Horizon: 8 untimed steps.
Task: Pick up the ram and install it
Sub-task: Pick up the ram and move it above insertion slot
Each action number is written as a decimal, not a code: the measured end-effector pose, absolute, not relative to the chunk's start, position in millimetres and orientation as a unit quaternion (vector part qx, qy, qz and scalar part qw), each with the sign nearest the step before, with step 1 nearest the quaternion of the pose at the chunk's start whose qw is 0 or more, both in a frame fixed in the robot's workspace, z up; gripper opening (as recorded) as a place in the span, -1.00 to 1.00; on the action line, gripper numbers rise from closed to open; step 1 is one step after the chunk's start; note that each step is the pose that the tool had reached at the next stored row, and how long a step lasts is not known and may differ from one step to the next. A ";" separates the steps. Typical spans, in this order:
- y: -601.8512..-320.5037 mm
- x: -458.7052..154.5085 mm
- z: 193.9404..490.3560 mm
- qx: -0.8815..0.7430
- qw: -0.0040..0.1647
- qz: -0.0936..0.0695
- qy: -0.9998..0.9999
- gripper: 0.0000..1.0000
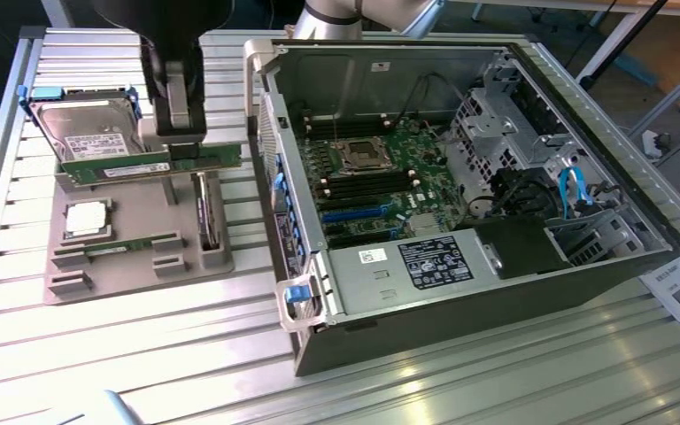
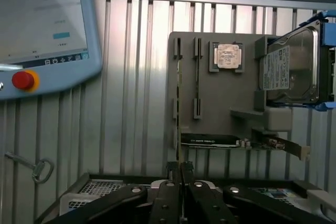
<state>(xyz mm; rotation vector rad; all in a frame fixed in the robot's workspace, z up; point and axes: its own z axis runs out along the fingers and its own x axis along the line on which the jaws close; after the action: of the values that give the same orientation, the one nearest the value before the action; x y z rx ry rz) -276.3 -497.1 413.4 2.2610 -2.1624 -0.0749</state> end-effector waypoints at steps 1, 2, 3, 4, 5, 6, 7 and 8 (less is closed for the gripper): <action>-497.9 -271.8 413.3 0.722 0.006 -0.024 -0.691 -0.76; -498.5 -268.0 413.4 0.722 0.006 -0.024 -0.691 -0.76; -499.2 -263.4 413.3 0.722 0.006 -0.024 -0.691 -0.76; -499.8 -259.2 413.3 0.722 0.006 -0.024 -0.691 -0.76; -500.4 -255.4 413.3 0.722 0.006 -0.024 -0.691 -0.76; -500.9 -252.3 413.3 0.722 0.006 -0.024 -0.691 -0.76; -501.4 -249.0 413.3 0.722 0.006 -0.024 -0.691 -0.76; -502.0 -244.9 413.3 0.722 0.006 -0.024 -0.691 -0.76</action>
<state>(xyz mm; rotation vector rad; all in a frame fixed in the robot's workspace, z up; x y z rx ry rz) -244.9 -502.0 413.3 2.2610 -2.1623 -0.0752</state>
